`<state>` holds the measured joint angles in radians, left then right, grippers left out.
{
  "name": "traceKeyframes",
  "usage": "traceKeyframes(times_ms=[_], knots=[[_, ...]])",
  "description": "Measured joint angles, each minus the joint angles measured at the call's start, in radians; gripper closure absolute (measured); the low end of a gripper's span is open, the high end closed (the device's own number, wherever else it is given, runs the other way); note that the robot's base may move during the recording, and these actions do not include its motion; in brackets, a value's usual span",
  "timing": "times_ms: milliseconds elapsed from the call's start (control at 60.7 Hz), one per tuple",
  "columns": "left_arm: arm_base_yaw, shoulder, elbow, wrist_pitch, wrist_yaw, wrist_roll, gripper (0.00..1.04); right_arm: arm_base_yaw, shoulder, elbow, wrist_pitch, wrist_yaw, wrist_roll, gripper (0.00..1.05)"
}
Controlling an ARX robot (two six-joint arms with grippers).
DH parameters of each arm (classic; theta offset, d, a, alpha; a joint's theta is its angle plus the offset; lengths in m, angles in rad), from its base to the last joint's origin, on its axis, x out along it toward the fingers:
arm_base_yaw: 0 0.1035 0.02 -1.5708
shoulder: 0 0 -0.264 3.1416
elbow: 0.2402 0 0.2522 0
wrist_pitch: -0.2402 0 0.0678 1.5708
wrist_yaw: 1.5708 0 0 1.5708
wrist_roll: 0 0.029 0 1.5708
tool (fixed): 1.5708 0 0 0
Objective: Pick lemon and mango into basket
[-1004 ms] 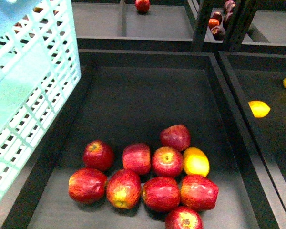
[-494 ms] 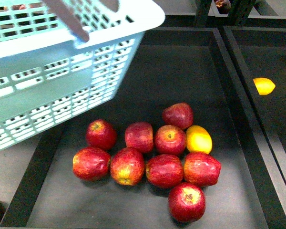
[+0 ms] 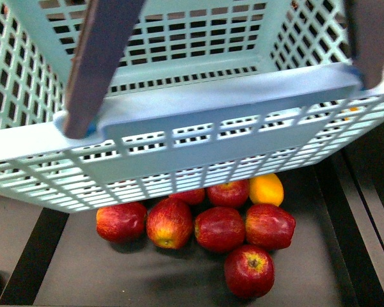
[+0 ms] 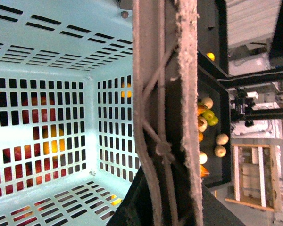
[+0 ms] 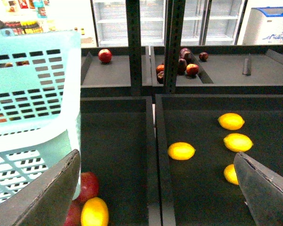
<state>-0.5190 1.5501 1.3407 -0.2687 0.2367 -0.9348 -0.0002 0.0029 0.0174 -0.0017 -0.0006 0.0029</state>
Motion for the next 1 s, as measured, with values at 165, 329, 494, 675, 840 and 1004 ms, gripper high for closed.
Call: traceKeyframes(times_ms=[165,329,494,675,840,1004], knots=[[-0.019,-0.003,0.000,-0.026,0.001,0.011,1.00,0.000,0.000,0.000,0.000,0.000,0.000,0.09],[-0.016,-0.003,0.000,-0.027,-0.024,0.025,1.00,0.000,0.000,0.000,0.000,0.000,0.000,0.09],[-0.016,-0.003,0.000,-0.027,-0.018,0.026,1.00,0.000,0.000,0.000,0.000,0.001,0.000,0.09],[-0.018,-0.004,0.000,-0.027,-0.014,0.024,1.00,-0.040,0.372,0.140,-0.098,0.180,0.115,0.09],[-0.018,-0.004,0.000,-0.027,-0.013,0.024,1.00,-0.145,0.792,0.278,0.246,0.184,0.143,0.09],[-0.018,-0.004,0.000,-0.027,-0.019,0.026,1.00,-0.237,1.251,0.457,0.488,0.195,0.141,0.09]])
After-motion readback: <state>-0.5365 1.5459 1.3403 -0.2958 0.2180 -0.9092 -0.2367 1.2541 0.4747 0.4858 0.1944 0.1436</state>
